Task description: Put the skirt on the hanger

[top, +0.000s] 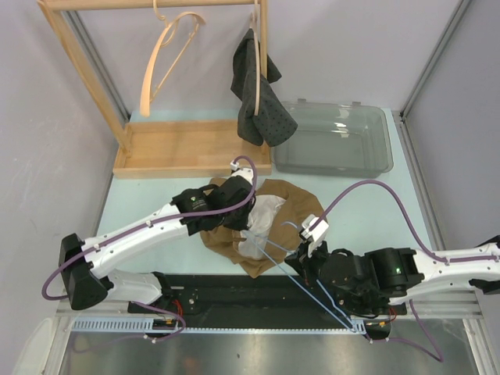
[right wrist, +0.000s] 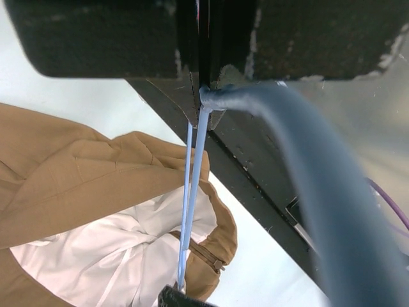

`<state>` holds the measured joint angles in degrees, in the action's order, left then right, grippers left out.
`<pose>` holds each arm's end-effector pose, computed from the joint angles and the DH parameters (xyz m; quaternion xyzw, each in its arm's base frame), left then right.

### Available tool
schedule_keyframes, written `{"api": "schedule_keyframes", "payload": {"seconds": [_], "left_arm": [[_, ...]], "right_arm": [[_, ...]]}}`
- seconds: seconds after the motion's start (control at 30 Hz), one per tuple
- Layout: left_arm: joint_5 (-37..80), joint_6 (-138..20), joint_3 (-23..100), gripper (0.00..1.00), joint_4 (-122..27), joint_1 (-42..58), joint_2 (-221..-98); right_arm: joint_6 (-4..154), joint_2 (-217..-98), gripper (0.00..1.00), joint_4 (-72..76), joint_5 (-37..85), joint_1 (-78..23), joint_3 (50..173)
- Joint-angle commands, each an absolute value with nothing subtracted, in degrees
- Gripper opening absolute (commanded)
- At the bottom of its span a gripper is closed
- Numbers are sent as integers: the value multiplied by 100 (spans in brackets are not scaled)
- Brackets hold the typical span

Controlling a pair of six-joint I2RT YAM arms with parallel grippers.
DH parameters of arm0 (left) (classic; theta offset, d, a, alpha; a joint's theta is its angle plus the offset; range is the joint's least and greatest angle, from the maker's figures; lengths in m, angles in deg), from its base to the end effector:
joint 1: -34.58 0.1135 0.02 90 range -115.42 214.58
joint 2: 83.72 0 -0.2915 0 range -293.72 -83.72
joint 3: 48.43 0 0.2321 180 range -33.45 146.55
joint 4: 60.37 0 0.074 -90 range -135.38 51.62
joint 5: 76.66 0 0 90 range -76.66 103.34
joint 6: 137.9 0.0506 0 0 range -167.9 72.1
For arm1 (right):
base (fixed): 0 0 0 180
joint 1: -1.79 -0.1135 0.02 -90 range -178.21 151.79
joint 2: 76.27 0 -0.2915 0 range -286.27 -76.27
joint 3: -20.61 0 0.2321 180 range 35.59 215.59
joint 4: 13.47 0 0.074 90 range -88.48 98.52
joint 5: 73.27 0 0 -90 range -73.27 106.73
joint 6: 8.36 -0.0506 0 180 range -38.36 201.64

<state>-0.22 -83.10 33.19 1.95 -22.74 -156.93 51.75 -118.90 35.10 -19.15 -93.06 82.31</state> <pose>0.1385 -0.1939 0.3270 0.1452 0.9336 -0.1446 0.2938 0.0190 0.1270 0.3301 -0.3104 0.7766 0.3012 0.4580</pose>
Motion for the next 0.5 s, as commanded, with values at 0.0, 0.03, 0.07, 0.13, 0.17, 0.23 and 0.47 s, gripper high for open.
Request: {"api": "schedule_keyframes", "payload": {"seconds": [0.0,0.03,0.07,0.13,0.17,0.23,0.47], "left_arm": [[-353,-8569,3300,0,85,-2176,-15465],[-345,-8569,3300,0,76,-2159,-15473],[-336,-8578,3309,0,67,-2150,-15474],[-362,-8586,3300,0,58,-2141,-15482],[-388,-8630,3291,0,76,-2150,-15482],[-353,-8604,3274,0,59,-2141,-15474],[-459,-8709,3300,0,103,-2123,-15491]], "right_arm": [[5010,-11837,0,3622,-2142,-9462,8323],[4991,-11811,0,3649,-2203,-9489,8323],[5009,-11802,0,3650,-2238,-9559,8314],[5079,-11784,0,3588,-2335,-9586,8323],[5097,-11776,0,3588,-2353,-9586,8340],[5088,-11784,0,3606,-2414,-9594,8384],[5052,-11732,0,3694,-2555,-9656,8384]]}}
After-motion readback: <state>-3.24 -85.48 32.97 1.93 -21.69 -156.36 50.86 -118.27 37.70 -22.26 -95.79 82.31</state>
